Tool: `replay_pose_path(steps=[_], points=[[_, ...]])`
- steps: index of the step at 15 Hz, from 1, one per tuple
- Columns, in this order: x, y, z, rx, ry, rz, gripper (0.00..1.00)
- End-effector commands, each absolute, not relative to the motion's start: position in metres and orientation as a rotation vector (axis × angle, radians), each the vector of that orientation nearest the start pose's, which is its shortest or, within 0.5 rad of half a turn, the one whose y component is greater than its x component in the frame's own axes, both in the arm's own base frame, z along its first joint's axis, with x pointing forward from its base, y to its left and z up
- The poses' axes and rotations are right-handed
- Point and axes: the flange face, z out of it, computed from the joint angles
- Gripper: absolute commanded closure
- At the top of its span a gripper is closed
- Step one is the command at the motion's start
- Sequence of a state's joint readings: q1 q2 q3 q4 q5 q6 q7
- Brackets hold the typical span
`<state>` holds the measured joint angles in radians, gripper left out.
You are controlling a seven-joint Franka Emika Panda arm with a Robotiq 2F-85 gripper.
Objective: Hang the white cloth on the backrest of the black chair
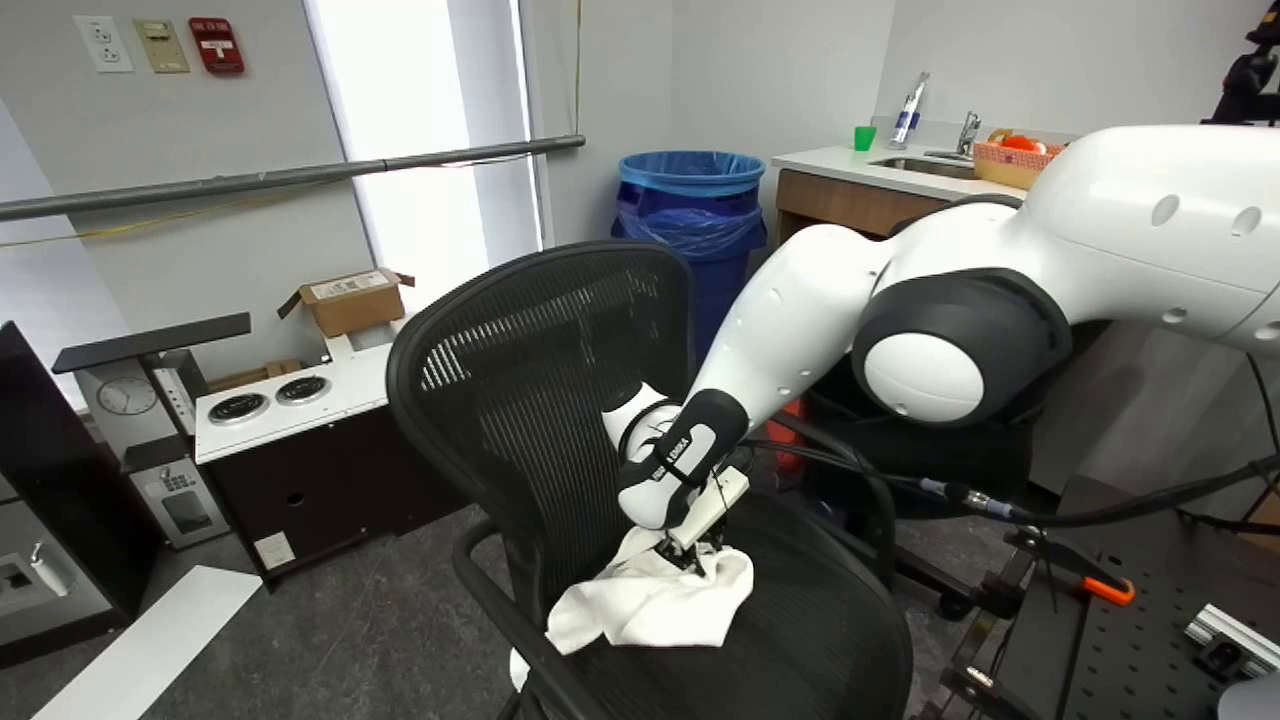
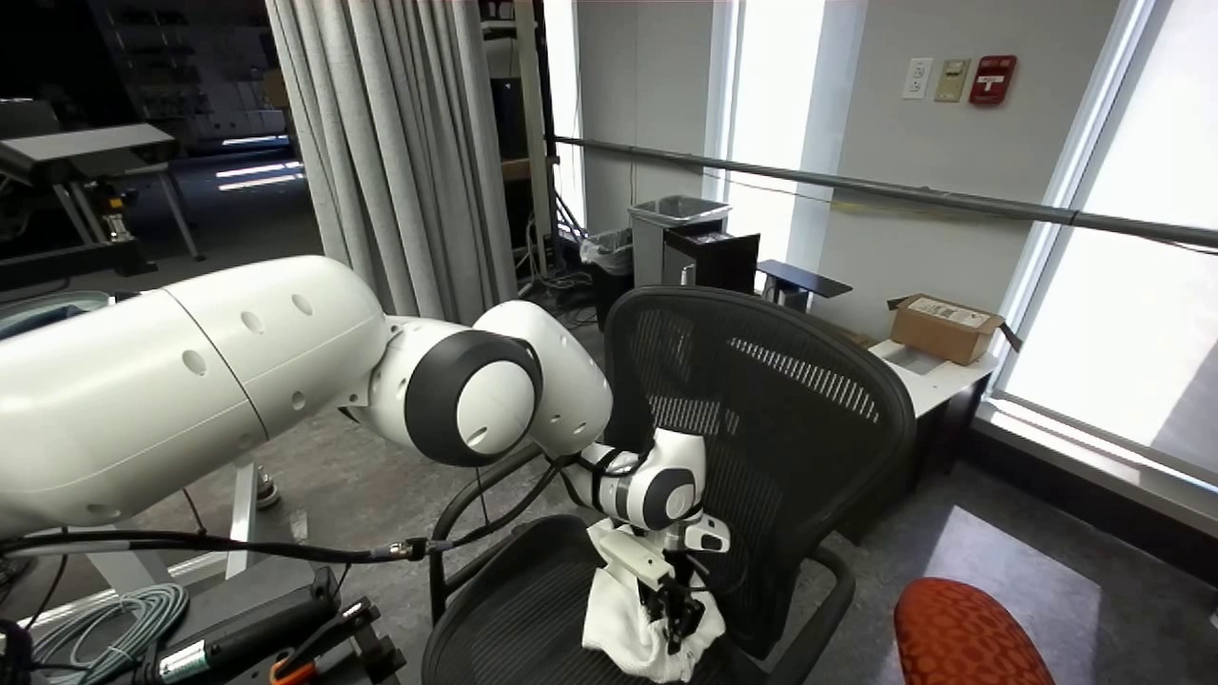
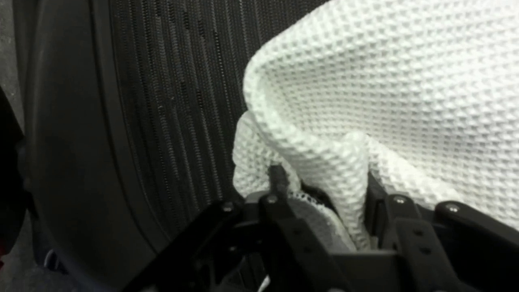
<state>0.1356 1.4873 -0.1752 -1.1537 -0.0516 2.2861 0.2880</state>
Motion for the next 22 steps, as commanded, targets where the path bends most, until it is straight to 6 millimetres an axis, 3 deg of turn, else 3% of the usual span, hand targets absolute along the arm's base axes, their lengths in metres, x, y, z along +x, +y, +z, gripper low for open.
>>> replay_pose_path(steps=[1, 3, 7, 9, 13, 18, 22], points=[[0.637, -0.005, -0.137, -3.354, 0.283, 0.534, 0.86], [0.638, -0.013, -0.136, -3.352, 0.289, 0.526, 0.99], [0.648, -0.013, -0.130, -3.351, 0.318, 0.468, 0.97], [0.659, -0.011, -0.115, -3.348, 0.344, 0.404, 0.97], [0.690, -0.003, -0.065, -3.335, 0.410, 0.227, 0.97], [0.731, 0.008, 0.017, -3.307, 0.516, -0.026, 0.97], [0.748, 0.012, 0.077, -3.283, 0.557, -0.134, 0.97]])
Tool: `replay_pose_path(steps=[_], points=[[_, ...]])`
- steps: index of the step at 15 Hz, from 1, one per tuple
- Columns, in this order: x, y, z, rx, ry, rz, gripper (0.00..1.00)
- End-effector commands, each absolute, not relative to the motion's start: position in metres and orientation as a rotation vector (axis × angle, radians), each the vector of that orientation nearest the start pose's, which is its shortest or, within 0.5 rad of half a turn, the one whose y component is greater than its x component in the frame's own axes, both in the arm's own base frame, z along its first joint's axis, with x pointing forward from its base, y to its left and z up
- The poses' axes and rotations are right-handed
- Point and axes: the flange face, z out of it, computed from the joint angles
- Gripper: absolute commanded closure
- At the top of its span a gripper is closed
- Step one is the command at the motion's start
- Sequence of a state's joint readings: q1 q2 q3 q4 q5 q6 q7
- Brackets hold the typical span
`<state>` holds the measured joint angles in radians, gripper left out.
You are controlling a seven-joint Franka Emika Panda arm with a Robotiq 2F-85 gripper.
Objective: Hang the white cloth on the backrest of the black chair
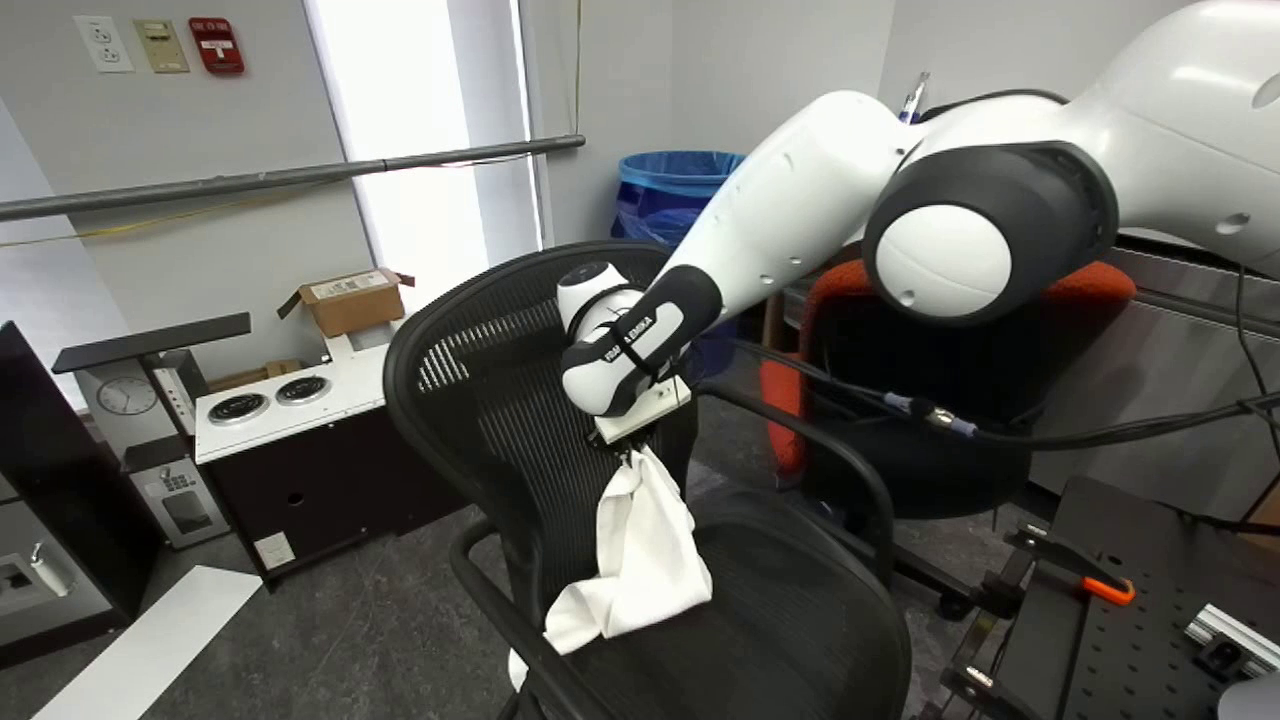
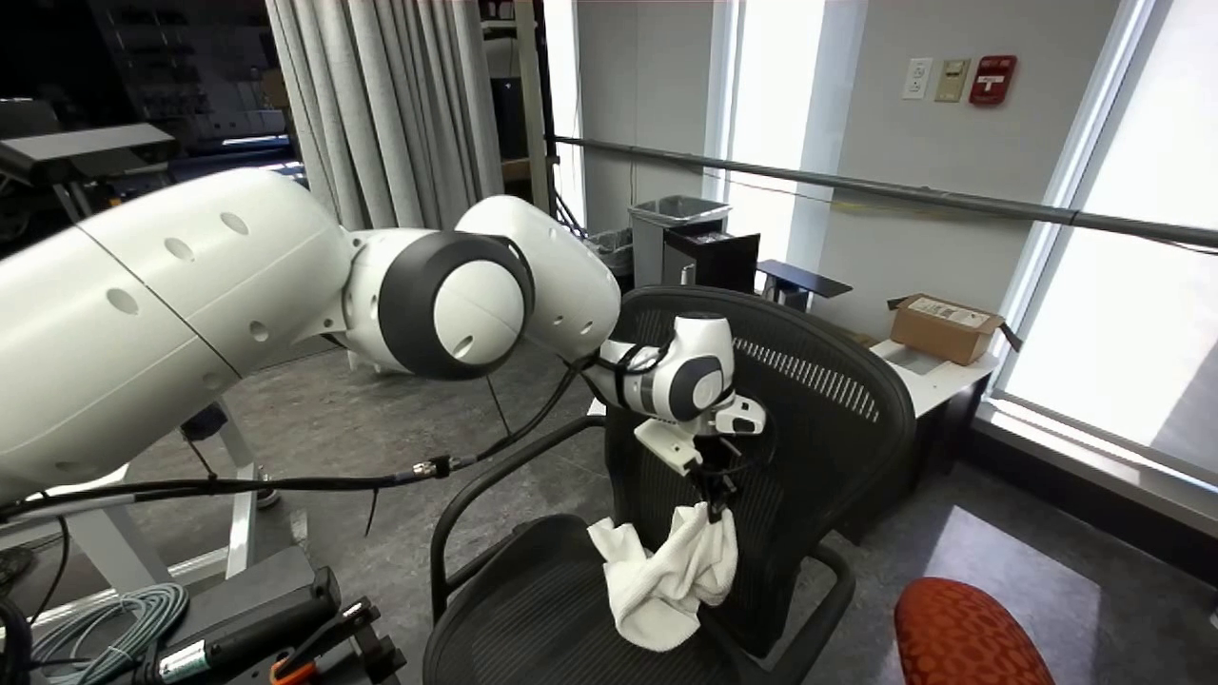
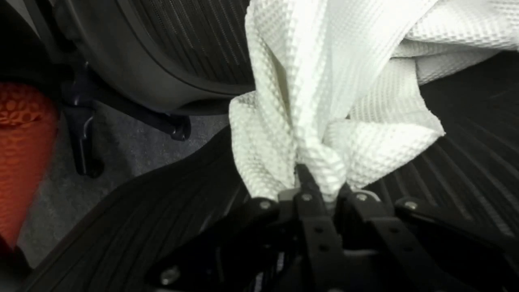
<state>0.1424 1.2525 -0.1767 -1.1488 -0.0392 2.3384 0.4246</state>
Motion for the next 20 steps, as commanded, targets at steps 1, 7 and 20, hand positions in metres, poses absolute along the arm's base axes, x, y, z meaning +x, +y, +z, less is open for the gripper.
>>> replay_pose_path(steps=[1, 7, 20], points=[[0.750, 0.013, 0.089, -3.278, 0.559, -0.143, 0.97], [0.771, 0.024, 0.178, -3.219, 0.627, -0.250, 0.97], [0.772, 0.031, 0.240, -3.193, 0.651, -0.266, 0.88]])
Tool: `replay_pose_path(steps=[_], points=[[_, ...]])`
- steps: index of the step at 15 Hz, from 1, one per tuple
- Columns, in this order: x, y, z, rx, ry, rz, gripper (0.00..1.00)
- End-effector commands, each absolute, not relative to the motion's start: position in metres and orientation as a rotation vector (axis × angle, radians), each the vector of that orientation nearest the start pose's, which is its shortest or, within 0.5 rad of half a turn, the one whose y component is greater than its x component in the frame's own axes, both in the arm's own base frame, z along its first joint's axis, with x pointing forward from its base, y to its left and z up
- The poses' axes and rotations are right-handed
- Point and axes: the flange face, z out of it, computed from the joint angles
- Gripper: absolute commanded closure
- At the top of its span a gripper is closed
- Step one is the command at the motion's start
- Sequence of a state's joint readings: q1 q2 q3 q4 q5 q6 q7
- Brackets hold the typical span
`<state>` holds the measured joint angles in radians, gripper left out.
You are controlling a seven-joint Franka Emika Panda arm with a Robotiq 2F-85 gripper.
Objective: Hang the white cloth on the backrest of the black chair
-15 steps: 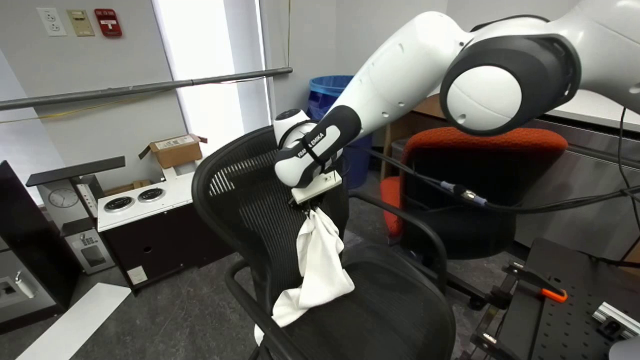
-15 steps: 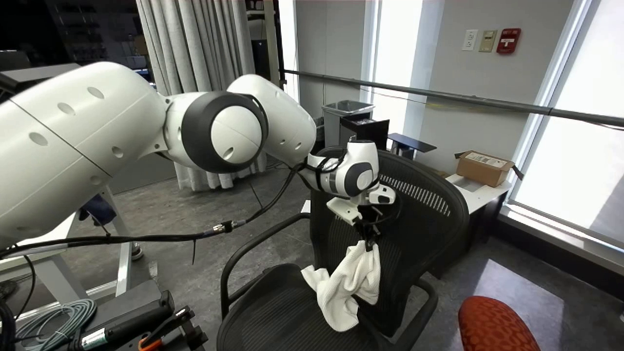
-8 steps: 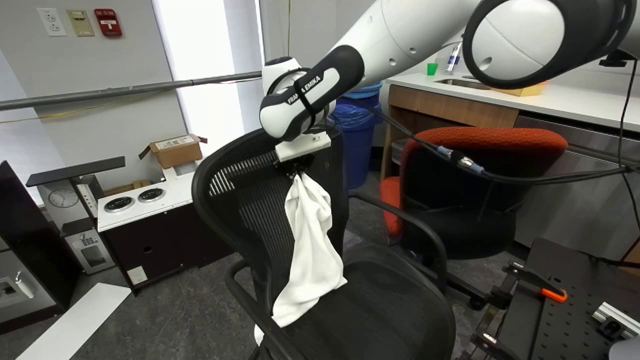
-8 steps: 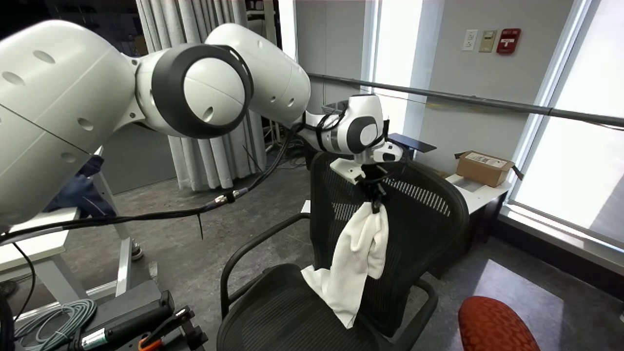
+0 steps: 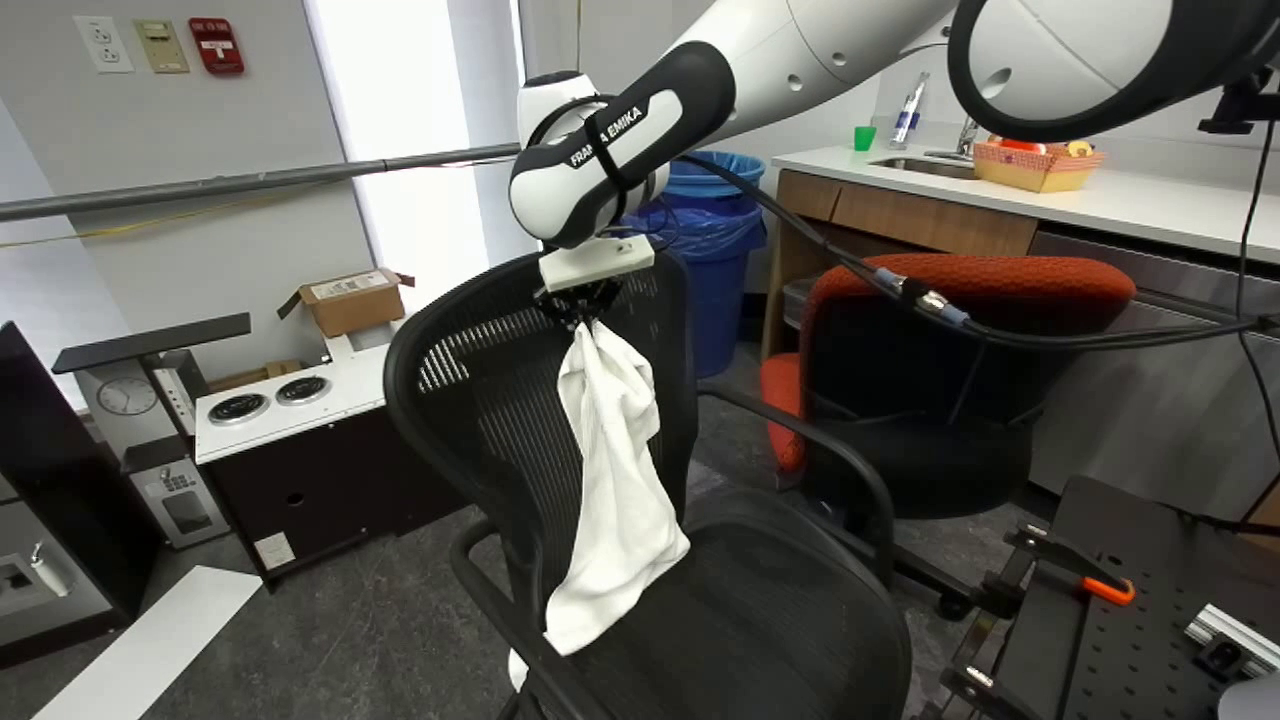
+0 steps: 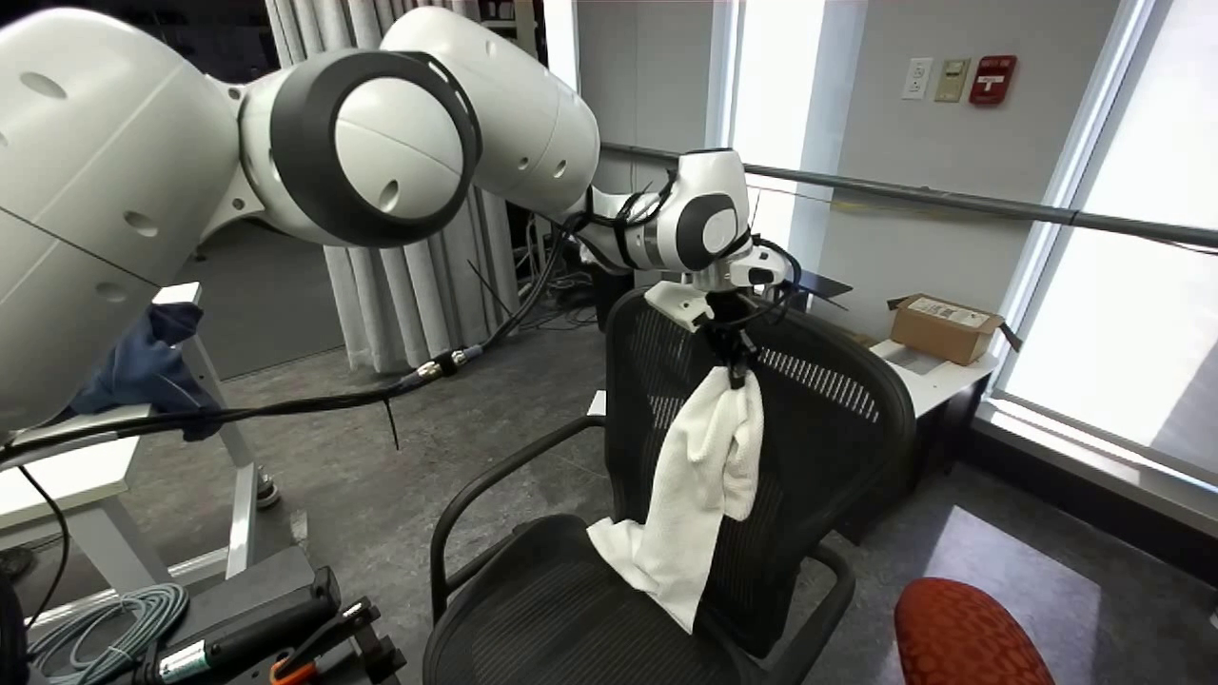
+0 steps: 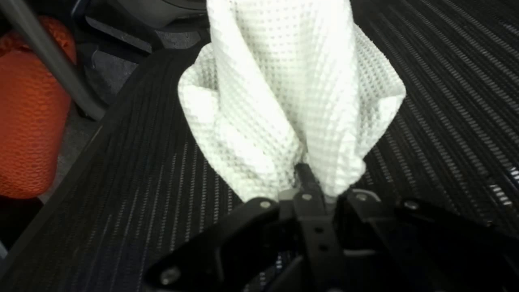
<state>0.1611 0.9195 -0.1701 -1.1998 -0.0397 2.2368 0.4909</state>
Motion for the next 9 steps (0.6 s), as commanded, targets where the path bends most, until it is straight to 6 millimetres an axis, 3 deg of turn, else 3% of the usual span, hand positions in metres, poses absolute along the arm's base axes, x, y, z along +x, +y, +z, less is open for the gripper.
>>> replay_pose_path(steps=[1, 4, 5, 9], points=[[0.772, 0.031, 0.240, -3.193, 0.652, -0.266, 0.88], [0.772, 0.031, 0.240, -3.193, 0.652, -0.266, 0.88], [0.773, 0.033, 0.244, -3.186, 0.646, -0.282, 0.97], [0.776, 0.044, 0.270, -3.144, 0.625, -0.332, 0.97]])
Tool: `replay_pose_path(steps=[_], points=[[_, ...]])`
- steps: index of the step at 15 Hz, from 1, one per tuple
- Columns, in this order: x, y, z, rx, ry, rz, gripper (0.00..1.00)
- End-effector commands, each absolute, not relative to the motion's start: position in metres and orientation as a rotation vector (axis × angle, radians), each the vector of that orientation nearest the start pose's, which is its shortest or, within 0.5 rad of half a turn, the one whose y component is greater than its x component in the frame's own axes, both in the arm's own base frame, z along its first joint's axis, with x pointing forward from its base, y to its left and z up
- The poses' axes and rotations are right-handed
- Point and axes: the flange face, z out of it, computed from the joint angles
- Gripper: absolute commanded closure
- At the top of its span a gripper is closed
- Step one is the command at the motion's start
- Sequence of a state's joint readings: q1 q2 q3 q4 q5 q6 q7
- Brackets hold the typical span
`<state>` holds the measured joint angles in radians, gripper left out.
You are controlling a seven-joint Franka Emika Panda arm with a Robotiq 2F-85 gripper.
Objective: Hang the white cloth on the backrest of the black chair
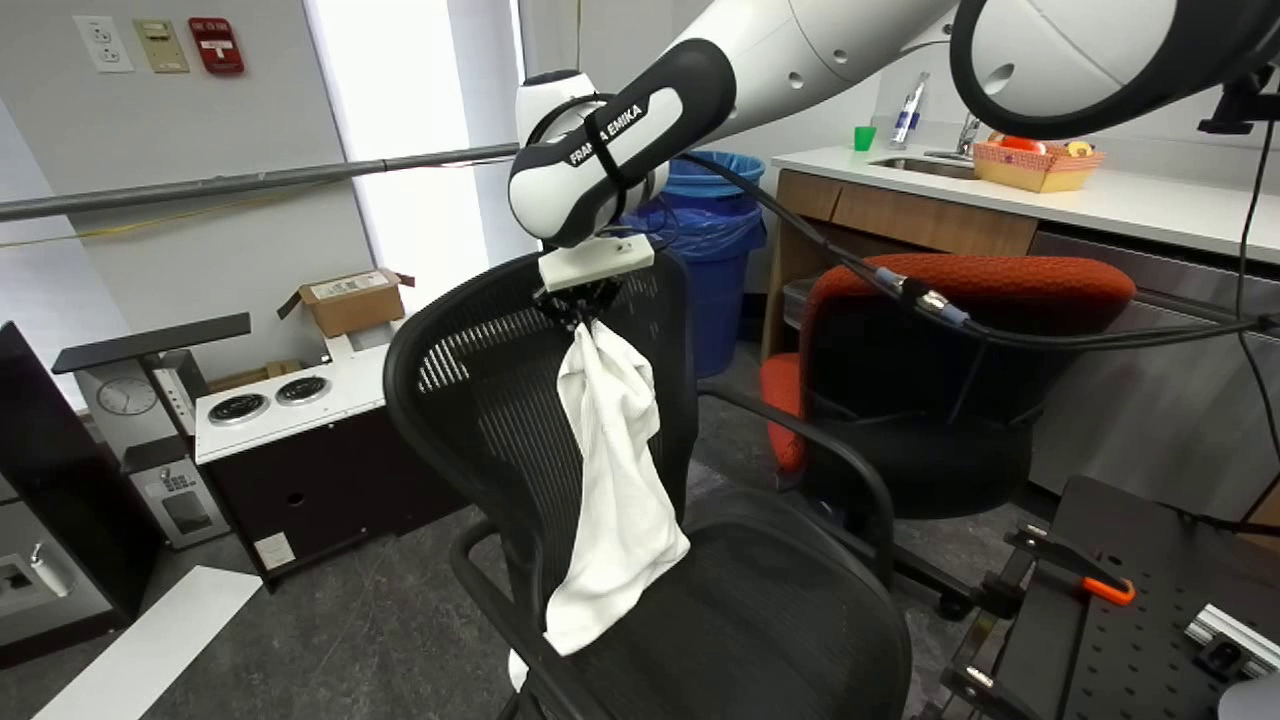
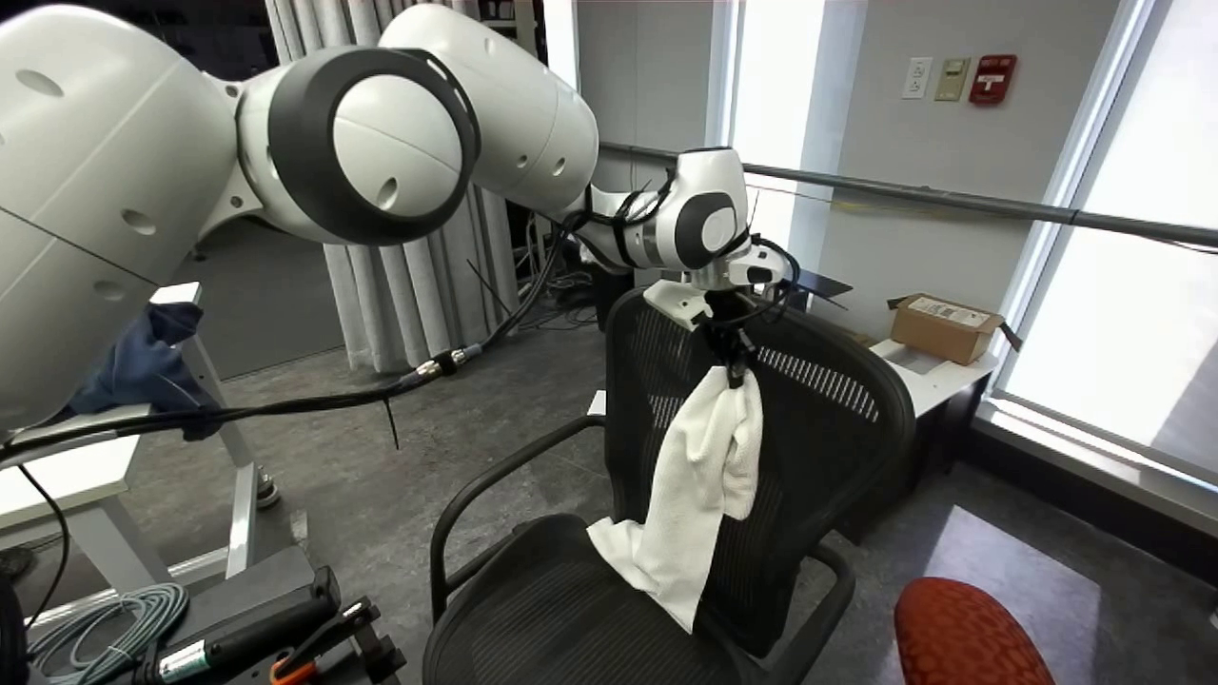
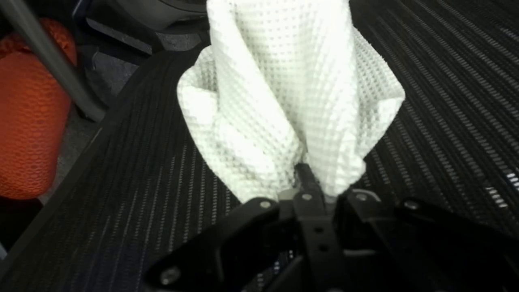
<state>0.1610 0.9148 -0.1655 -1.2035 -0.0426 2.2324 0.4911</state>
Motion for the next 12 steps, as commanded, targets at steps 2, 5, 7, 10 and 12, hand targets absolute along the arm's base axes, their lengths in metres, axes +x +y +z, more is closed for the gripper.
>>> replay_pose_path(steps=[2, 5, 7, 10, 12], points=[[0.778, 0.052, 0.290, -3.110, 0.607, -0.380, 0.97], [0.784, 0.067, 0.332, -3.052, 0.566, -0.475, 0.97], [0.790, 0.080, 0.364, -3.010, 0.547, -0.562, 0.97], [0.804, 0.087, 0.413, -2.933, 0.536, -0.744, 0.97], [0.815, 0.085, 0.439, -2.878, 0.558, -0.861, 0.97]])
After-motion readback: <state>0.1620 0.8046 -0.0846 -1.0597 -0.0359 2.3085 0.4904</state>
